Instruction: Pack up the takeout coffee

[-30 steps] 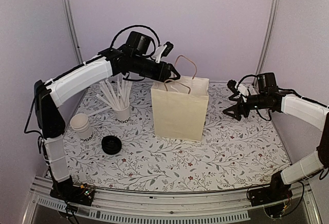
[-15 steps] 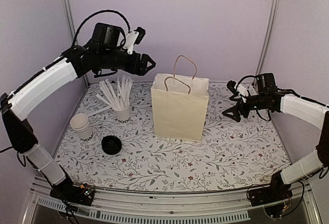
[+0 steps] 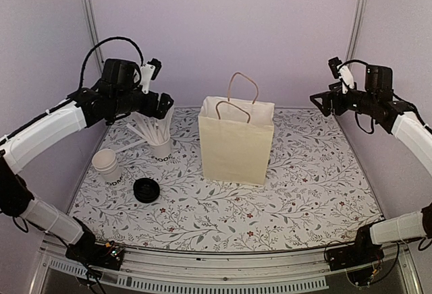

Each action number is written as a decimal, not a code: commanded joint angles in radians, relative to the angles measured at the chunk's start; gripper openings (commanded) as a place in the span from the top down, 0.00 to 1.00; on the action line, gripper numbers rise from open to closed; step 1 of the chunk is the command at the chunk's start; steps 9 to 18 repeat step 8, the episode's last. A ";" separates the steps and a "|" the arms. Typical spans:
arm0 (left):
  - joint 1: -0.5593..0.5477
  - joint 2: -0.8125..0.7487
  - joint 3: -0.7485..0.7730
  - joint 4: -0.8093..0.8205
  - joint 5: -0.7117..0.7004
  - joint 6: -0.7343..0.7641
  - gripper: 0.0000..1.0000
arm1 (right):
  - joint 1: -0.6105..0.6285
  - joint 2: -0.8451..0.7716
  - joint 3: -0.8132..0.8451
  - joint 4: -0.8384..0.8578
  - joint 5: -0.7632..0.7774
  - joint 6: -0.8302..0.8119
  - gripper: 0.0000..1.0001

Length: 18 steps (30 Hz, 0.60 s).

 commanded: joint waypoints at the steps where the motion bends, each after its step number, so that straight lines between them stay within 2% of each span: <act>1: 0.019 -0.044 -0.029 0.118 -0.024 -0.019 0.00 | -0.003 -0.084 0.044 -0.012 0.050 0.110 0.01; 8: 0.039 -0.111 -0.146 0.213 0.037 -0.086 0.00 | -0.004 -0.141 -0.089 0.070 0.108 0.129 0.01; 18: 0.039 -0.111 -0.146 0.213 0.037 -0.086 0.00 | -0.004 -0.141 -0.089 0.070 0.108 0.129 0.01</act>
